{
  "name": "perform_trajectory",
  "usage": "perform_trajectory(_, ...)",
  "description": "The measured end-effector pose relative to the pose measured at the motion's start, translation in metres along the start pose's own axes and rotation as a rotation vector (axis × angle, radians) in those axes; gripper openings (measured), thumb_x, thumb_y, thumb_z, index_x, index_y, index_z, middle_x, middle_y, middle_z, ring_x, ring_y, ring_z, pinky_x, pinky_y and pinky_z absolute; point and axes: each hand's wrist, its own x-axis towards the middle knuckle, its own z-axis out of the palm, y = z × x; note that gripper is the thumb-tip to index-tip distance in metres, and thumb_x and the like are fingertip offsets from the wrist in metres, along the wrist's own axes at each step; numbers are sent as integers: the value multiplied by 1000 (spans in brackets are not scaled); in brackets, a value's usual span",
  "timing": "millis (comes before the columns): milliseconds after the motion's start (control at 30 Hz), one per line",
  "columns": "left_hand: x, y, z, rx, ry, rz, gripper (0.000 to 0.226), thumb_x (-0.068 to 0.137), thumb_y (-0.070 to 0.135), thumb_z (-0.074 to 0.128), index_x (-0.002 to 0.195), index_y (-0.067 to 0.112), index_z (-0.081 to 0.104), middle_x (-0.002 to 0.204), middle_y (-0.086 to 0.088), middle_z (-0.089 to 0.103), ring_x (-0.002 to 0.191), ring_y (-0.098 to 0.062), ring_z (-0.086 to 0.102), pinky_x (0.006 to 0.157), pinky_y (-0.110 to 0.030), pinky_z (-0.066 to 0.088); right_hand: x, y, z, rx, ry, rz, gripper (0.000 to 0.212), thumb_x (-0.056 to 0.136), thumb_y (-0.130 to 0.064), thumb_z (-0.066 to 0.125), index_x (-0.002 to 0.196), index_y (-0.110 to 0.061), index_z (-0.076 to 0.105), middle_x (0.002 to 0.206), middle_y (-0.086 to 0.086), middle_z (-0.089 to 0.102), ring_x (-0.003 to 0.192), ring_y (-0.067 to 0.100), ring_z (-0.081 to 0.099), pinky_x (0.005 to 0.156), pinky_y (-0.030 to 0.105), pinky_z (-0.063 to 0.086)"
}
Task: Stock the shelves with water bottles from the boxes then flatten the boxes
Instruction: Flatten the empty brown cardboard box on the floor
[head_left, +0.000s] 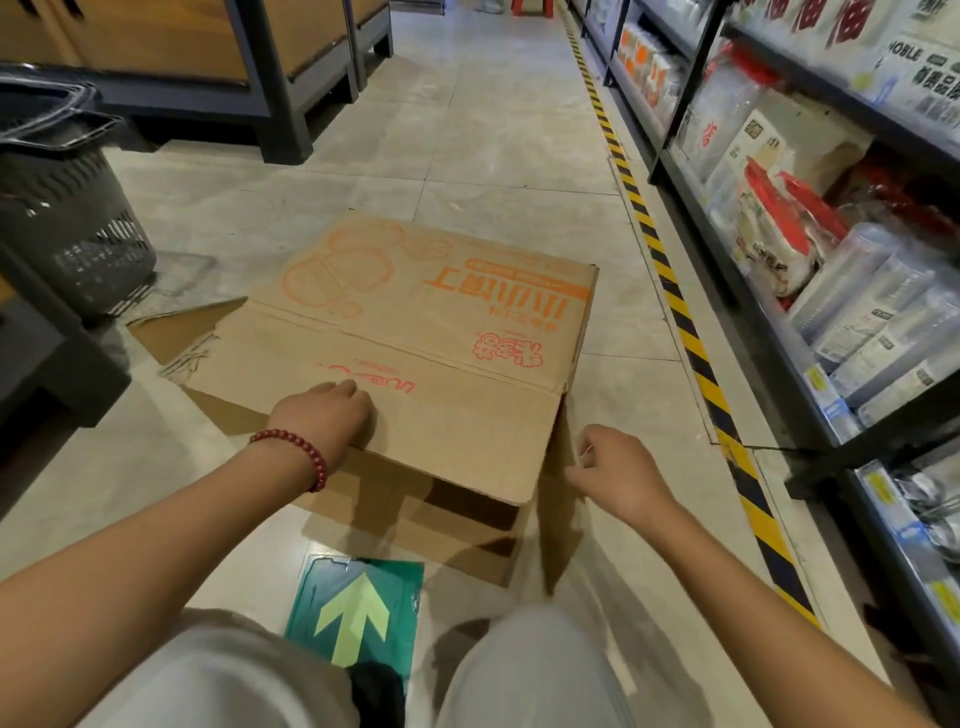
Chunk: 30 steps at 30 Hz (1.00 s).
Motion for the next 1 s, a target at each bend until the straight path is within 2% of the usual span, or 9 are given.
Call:
perform_trajectory(100,-2,-16,2,-25,4,-42,40,85,5,54,123,17,48,131,-2,46,116,-19,47,85,-28,50,-8,-39,19,163,-19,-16,28,78,-11,61,64,-19,38,64,-3,46,59,11,45,48,23,29)
perform_trajectory(233,-5,-34,9,-92,-9,-54,48,83,6,53,129,15,41,113,-2,47,97,-17,46,78,-30,51,-17,-76,45,369,20,2,37,80,-15,63,62,-23,32,61,-6,41,56,7,44,47,21,28)
perform_trajectory(400,-10,-39,7,-362,-22,-77,49,84,11,59,131,20,48,124,0,51,113,-20,50,94,-31,47,-36,-102,74,828,-237,112,9,84,-9,60,81,-5,53,77,12,66,66,14,71,67,35,53)
perform_trajectory(467,-13,-30,2,-509,-4,-64,53,85,11,57,136,19,45,135,0,48,122,-20,46,100,-30,42,-24,-99,72,752,-224,70,8,83,-12,59,83,-4,61,78,11,69,64,15,70,71,35,55)
perform_trajectory(567,-13,-9,0,-553,63,64,63,88,24,59,144,17,34,145,-5,39,132,-21,38,109,-31,32,8,-85,48,468,180,27,4,80,-17,61,79,-13,62,73,-2,64,72,18,62,63,28,45)
perform_trajectory(633,-9,10,1,-508,41,122,77,86,42,60,149,18,23,154,-9,25,140,-26,25,114,-35,24,35,-71,31,366,374,-45,17,80,-19,61,97,-13,62,93,2,63,88,22,59,68,29,40)
perform_trajectory(767,-2,47,6,-322,-89,173,100,77,70,53,151,26,2,159,-6,-1,145,-33,-1,115,-52,18,86,-46,16,-67,117,-311,63,87,-47,44,142,-17,35,151,3,33,140,24,27,107,48,28)
perform_trajectory(867,0,60,12,-252,-169,153,107,74,79,47,150,29,-9,158,-8,-14,144,-34,-9,113,-57,17,94,-38,27,-245,1,-329,63,98,-52,29,151,-21,14,160,-4,9,147,17,1,114,51,15)
perform_trajectory(1000,1,70,10,-245,-164,152,109,75,70,54,150,27,-12,157,-8,-20,144,-32,-16,113,-58,14,83,-36,37,-244,74,-297,63,99,-50,26,152,-19,13,160,-5,7,147,15,-3,112,43,24)
